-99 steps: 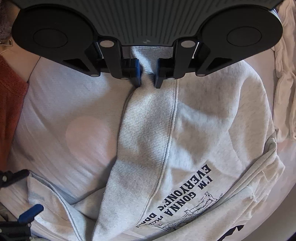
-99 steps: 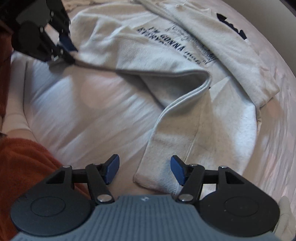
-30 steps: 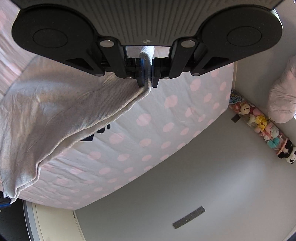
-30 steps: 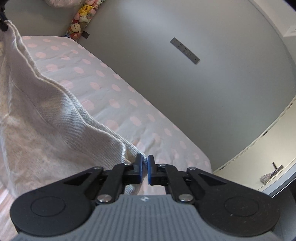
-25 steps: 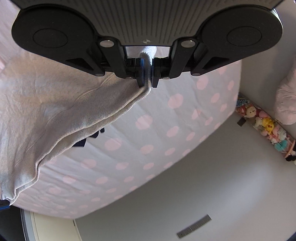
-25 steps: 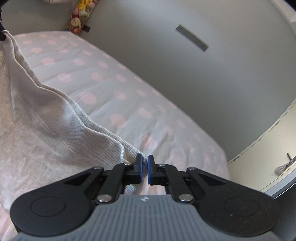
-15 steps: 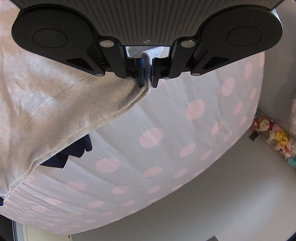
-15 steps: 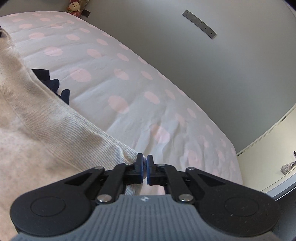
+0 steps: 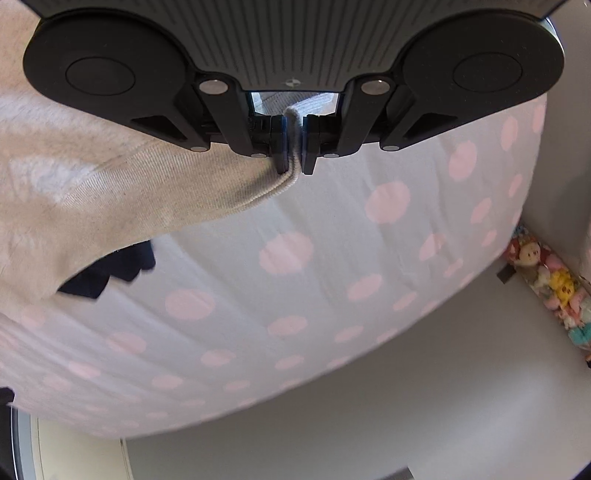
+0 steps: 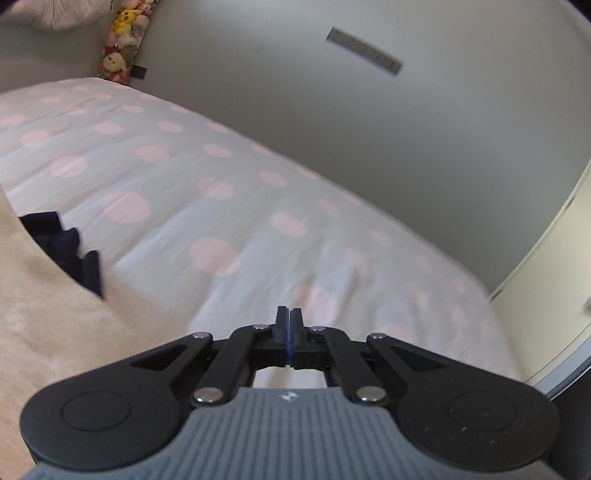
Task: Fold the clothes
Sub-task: 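Lower the hem onto the collar and open both grippers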
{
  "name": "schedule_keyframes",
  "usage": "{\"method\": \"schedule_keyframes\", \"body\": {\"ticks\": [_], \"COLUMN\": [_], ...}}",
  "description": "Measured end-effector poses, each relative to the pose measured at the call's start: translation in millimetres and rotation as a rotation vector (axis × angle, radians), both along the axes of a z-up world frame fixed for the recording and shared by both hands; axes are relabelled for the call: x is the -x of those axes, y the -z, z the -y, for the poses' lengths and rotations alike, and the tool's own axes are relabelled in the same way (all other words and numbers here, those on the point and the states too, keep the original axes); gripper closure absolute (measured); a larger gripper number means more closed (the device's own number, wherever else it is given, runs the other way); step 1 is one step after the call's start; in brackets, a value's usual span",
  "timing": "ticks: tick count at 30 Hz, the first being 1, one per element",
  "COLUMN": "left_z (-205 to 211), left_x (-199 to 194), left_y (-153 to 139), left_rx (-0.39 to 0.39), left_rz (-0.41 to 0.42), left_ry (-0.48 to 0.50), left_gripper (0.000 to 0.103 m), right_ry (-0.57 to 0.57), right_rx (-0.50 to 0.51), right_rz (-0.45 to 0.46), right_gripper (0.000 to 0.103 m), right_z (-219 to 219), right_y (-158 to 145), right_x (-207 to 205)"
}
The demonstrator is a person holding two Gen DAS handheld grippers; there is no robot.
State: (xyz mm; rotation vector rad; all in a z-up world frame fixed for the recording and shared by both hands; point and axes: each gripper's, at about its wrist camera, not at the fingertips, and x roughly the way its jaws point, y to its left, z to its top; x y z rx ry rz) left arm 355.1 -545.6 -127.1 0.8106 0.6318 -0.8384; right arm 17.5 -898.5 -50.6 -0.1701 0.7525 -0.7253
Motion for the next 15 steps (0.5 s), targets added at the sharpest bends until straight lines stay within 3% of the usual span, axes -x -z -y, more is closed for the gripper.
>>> {"method": "schedule_keyframes", "body": {"ticks": [5, 7, 9, 13, 15], "left_z": [-29, -41, -53, -80, -89], "left_x": [-21, -29, -37, -55, -61], "left_y": [5, 7, 8, 19, 29], "left_rx": [0.129, 0.185, 0.241, 0.347, 0.362], "left_rz": [-0.124, -0.175, -0.226, -0.368, -0.438], "left_ry": [-0.078, -0.11, -0.142, -0.242, -0.278], "left_gripper": [0.083, 0.072, 0.05, 0.049, 0.047], "right_ry": [0.015, 0.036, 0.08, 0.186, 0.213], "right_rx": [-0.242, -0.36, -0.455, -0.654, -0.751], "right_rz": [0.068, 0.104, 0.162, 0.281, 0.336], "right_gripper": [0.098, 0.088, 0.062, 0.061, 0.059], "right_z": [20, 32, 42, 57, 61], "right_y": [19, 29, 42, 72, 84], "right_x": [17, 28, 36, 51, 56]}}
